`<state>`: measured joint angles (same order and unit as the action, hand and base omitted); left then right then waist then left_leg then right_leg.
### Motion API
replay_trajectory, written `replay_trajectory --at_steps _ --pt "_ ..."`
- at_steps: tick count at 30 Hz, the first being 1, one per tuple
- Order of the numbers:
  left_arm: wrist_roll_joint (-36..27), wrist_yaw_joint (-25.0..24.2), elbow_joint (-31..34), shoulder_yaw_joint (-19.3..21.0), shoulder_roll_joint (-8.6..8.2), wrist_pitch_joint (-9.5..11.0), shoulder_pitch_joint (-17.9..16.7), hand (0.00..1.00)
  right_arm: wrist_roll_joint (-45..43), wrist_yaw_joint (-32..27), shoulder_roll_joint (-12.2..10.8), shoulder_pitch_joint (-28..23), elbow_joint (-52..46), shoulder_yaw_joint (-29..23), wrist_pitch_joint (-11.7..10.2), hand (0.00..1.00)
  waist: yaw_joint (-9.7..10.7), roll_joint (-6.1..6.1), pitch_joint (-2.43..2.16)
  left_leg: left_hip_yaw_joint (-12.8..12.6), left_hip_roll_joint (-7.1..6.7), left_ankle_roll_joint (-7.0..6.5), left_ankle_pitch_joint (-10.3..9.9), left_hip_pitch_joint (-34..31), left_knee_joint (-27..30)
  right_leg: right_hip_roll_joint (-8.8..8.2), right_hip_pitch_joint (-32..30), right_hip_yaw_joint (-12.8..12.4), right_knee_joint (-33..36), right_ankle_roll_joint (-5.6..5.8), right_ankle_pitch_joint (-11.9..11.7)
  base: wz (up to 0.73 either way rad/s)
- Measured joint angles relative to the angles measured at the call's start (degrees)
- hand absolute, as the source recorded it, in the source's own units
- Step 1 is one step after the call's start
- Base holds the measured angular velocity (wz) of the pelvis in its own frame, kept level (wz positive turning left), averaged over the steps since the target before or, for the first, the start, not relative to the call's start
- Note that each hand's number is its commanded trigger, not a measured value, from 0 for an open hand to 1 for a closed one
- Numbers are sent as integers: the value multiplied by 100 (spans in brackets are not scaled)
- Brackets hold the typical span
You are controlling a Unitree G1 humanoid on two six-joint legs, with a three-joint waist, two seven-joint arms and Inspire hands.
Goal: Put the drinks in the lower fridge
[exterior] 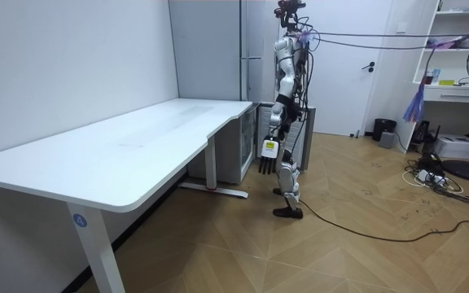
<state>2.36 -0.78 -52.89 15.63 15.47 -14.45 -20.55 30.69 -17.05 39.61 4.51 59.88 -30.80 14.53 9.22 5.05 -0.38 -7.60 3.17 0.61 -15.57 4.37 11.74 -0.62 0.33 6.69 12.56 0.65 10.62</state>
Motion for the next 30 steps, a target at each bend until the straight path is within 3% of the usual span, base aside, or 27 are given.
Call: replay_trajectory --at_steps 4,11,12,13,19,30 --pt "4 -64 0 5 55 -56 -9 0 183 104 220 226 612 -1 11 0 -26 19 -3 0 6 1 1 -4 13 5 12 22 -9 -8 -5 0" --pt "6 -117 1 6 204 -133 -21 0 357 27 257 191 805 -28 57 0 -11 -77 -7 20 14 3 -1 -23 55 10 19 44 -21 -34 -26 0" --pt "7 -120 -2 6 210 -132 -22 0 360 18 257 134 804 -29 57 0 -31 -147 13 19 18 4 -1 -23 53 13 16 45 -18 -37 -28 0" --pt "8 -125 -6 5 210 -133 -22 0 352 12 257 110 804 -29 56 0 -34 -161 -4 20 18 5 -2 -27 29 13 4 45 -8 -38 -28 0" --pt "6 -259 -14 -36 212 -127 11 0 446 61 246 93 905 38 54 0 -36 -437 5 18 17 19 11 -58 22 10 -40 61 -22 -44 -30 -1" --pt "8 -281 -3 -157 212 -182 39 0 552 50 178 -5 991 39 49 0 -146 -483 15 15 11 20 19 -228 97 4 -216 44 -85 -44 -28 0"
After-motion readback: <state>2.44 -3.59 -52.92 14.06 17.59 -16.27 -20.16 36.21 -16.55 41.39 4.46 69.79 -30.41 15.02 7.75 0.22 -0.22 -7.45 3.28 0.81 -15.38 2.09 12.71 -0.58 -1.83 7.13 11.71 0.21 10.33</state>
